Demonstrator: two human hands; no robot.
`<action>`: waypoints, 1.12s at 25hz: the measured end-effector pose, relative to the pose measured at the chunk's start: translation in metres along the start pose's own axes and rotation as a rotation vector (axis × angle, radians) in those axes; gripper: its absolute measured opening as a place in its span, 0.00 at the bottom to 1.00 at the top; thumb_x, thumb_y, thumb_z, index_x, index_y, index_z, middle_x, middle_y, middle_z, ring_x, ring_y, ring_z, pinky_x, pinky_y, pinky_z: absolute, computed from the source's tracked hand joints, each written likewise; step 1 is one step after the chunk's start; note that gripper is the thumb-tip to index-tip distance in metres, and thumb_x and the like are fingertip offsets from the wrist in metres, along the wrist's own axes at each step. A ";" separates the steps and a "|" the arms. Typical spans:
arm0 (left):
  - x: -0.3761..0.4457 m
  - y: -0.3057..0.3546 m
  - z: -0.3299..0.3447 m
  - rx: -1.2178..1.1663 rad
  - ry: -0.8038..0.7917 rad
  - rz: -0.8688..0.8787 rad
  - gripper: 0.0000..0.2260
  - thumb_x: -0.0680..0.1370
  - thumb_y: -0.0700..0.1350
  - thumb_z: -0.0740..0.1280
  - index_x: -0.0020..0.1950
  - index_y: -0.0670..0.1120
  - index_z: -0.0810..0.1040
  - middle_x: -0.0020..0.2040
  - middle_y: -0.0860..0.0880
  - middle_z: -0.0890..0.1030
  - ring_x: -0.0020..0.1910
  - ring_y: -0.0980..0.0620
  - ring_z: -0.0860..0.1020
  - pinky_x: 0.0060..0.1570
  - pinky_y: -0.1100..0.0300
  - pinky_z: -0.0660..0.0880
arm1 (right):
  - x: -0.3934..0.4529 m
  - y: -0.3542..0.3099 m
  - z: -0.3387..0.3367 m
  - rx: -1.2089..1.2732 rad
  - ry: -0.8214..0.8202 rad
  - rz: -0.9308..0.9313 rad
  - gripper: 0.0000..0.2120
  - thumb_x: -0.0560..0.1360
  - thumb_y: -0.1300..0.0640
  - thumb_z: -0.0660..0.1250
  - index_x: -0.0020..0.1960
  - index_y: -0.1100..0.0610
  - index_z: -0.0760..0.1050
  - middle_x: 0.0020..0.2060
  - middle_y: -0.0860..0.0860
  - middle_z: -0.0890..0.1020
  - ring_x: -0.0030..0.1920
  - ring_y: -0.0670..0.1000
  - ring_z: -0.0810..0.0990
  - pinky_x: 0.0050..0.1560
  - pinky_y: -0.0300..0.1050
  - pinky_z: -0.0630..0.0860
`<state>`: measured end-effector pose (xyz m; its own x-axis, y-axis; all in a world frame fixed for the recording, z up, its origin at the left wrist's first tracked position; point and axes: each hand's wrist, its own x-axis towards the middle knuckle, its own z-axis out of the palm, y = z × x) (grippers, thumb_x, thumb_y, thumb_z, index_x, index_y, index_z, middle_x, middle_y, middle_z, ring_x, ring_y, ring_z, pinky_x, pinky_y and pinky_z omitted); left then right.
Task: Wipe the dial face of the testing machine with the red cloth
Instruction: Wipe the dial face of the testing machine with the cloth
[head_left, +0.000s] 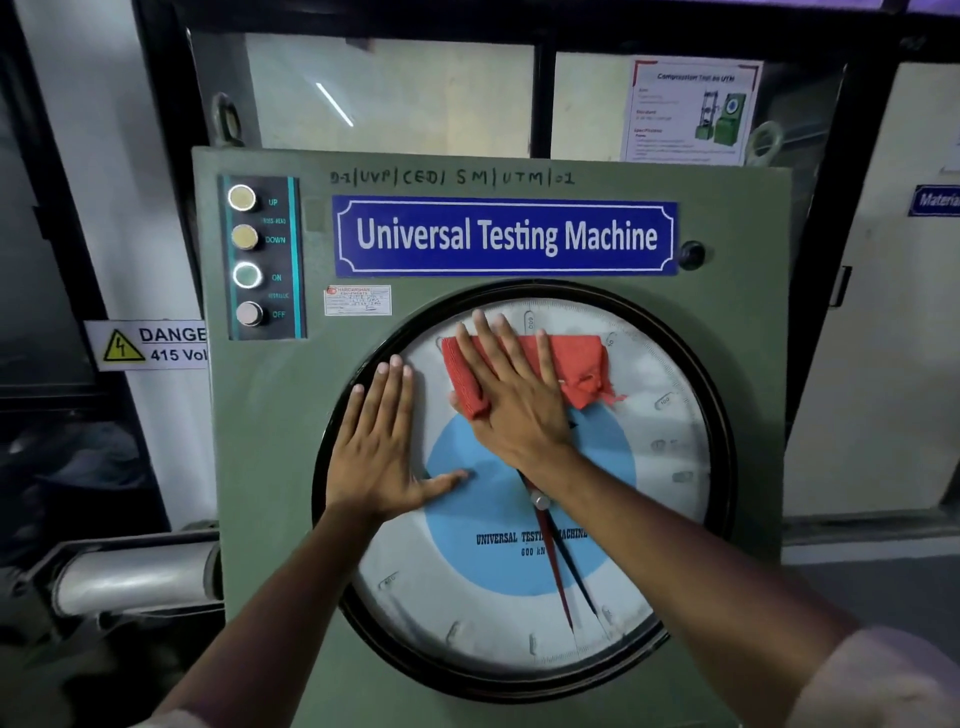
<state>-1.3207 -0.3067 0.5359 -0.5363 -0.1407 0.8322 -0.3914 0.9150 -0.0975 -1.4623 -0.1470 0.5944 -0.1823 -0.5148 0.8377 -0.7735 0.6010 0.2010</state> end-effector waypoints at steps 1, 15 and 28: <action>0.000 0.000 0.000 -0.004 -0.003 0.004 0.64 0.70 0.85 0.58 0.90 0.40 0.48 0.91 0.44 0.46 0.90 0.45 0.48 0.88 0.47 0.42 | -0.011 0.004 0.004 -0.012 0.007 -0.019 0.37 0.84 0.33 0.52 0.88 0.46 0.48 0.87 0.47 0.50 0.87 0.51 0.50 0.85 0.65 0.45; 0.010 0.010 -0.003 0.014 -0.086 0.056 0.67 0.69 0.86 0.58 0.89 0.38 0.46 0.91 0.42 0.44 0.90 0.44 0.46 0.88 0.49 0.39 | -0.008 0.061 -0.003 -0.084 0.033 -0.093 0.42 0.82 0.29 0.54 0.87 0.46 0.43 0.88 0.49 0.51 0.87 0.53 0.51 0.84 0.69 0.45; 0.059 0.006 -0.016 0.028 -0.065 0.181 0.64 0.70 0.86 0.53 0.90 0.41 0.46 0.91 0.44 0.46 0.90 0.47 0.46 0.88 0.48 0.45 | -0.008 0.025 0.003 0.107 0.125 0.701 0.39 0.84 0.33 0.48 0.88 0.50 0.44 0.88 0.52 0.45 0.87 0.58 0.45 0.83 0.73 0.47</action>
<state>-1.3421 -0.3035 0.5929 -0.6466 -0.0002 0.7628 -0.3049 0.9167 -0.2582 -1.4821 -0.1300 0.5910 -0.5917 0.0478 0.8047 -0.5567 0.6978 -0.4508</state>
